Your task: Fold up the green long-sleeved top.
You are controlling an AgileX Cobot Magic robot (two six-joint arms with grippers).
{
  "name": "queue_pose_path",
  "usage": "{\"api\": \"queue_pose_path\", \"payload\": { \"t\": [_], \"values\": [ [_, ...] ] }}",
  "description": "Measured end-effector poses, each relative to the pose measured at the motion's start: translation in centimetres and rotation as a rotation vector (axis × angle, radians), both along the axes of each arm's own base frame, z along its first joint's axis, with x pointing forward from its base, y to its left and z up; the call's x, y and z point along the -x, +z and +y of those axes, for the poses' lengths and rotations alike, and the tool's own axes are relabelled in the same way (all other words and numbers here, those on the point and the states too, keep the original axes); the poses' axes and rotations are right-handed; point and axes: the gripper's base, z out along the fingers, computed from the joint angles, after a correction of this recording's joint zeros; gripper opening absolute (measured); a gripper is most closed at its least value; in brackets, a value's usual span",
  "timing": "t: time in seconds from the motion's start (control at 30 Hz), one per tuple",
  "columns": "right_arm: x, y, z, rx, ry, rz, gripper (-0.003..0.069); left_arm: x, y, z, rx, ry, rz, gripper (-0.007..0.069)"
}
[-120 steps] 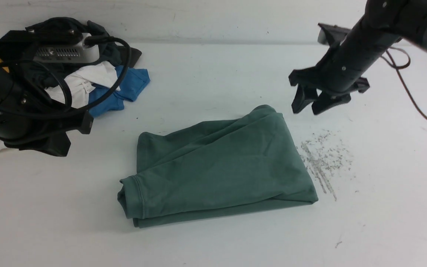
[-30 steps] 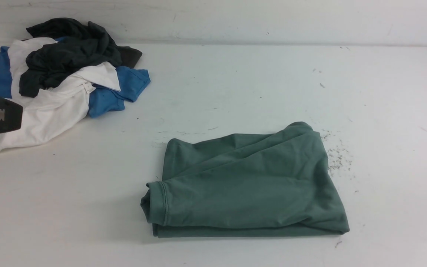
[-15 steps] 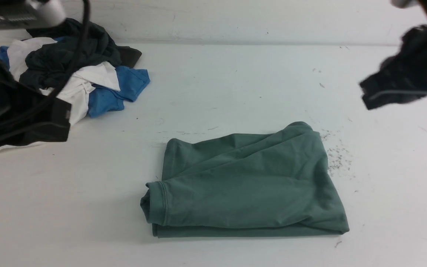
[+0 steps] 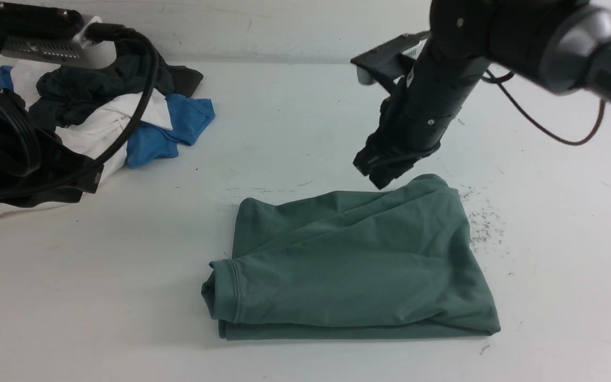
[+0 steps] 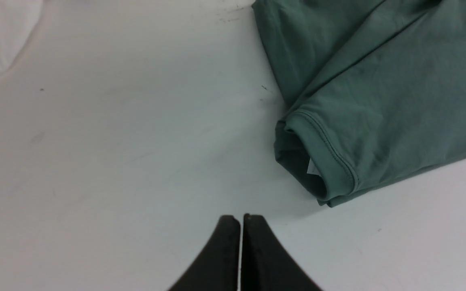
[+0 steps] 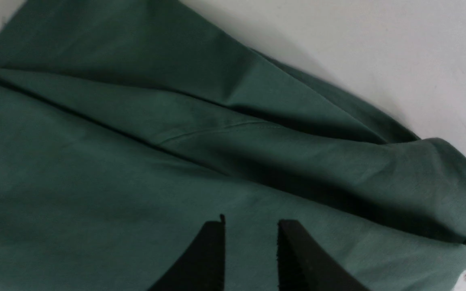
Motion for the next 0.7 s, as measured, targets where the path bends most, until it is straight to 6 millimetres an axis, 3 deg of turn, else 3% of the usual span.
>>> {"api": "queue_pose_path", "payload": {
  "t": [0.07,0.1,0.2,0.3,0.4,0.47,0.6,0.63,0.7],
  "values": [
    [-0.9,-3.1,0.1,0.056,0.004,0.043,0.0374,0.0,0.0,0.0,0.004,0.006,0.000,-0.0003],
    [-1.0,-3.3,0.2,0.059,0.004,0.048,0.0383,0.0,0.0,0.0,0.004,0.006,0.000,-0.0003],
    [-1.6,-6.5,0.3,0.105,0.015,0.100,0.0497,0.0,0.0,0.0,0.003,0.006,0.000,-0.0003],
    [-1.7,-7.5,0.4,0.146,0.043,0.099,0.0554,0.0,0.0,0.0,0.003,0.006,0.000,-0.0003],
    [-1.7,-7.5,0.8,0.169,0.077,0.072,0.0566,0.0,0.0,0.0,0.003,0.006,0.000,-0.0003],
    [-1.6,-7.5,1.0,0.180,0.091,0.065,0.0561,0.0,0.0,0.0,0.003,0.006,0.000,-0.0003],
    [-1.3,-7.5,1.6,0.193,0.134,0.059,0.0464,0.0,0.0,0.0,0.003,0.006,-0.001,-0.0003],
    [-1.2,-7.5,1.7,0.196,0.149,0.056,0.0360,0.0,0.0,0.0,0.003,0.006,-0.001,-0.0003],
    [-1.3,-7.5,1.7,0.192,0.150,0.049,0.0239,0.0,0.0,0.0,0.003,0.006,-0.001,-0.0003]
  ]
}}
